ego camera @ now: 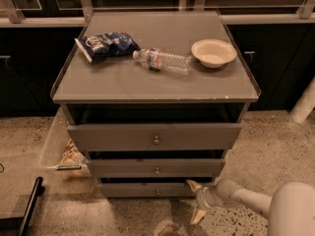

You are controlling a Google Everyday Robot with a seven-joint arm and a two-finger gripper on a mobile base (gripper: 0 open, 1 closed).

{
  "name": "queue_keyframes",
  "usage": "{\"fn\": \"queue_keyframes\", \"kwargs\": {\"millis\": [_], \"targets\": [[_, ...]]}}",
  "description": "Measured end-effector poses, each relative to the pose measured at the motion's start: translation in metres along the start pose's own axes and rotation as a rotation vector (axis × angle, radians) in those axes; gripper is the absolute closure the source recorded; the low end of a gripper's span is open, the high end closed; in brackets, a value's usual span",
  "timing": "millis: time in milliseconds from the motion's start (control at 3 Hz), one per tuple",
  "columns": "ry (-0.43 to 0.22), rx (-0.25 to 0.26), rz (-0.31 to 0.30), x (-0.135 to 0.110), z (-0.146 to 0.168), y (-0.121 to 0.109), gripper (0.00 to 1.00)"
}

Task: Open bottom drawer

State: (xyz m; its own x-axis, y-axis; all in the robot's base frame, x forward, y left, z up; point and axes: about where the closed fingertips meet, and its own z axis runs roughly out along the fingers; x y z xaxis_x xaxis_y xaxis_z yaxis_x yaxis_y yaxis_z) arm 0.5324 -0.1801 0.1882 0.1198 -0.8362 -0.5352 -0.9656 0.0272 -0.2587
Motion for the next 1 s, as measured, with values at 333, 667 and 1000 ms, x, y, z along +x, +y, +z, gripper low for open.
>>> {"fn": "queue_keyframes", "kwargs": {"millis": [333, 667, 1000], "targets": [[0.010, 0.012, -0.018, 0.001, 0.012, -0.014, 0.00], [0.030, 0.013, -0.046, 0.002, 0.026, -0.025, 0.00], [0.042, 0.016, -0.063, 0.005, 0.036, -0.032, 0.00]]}}
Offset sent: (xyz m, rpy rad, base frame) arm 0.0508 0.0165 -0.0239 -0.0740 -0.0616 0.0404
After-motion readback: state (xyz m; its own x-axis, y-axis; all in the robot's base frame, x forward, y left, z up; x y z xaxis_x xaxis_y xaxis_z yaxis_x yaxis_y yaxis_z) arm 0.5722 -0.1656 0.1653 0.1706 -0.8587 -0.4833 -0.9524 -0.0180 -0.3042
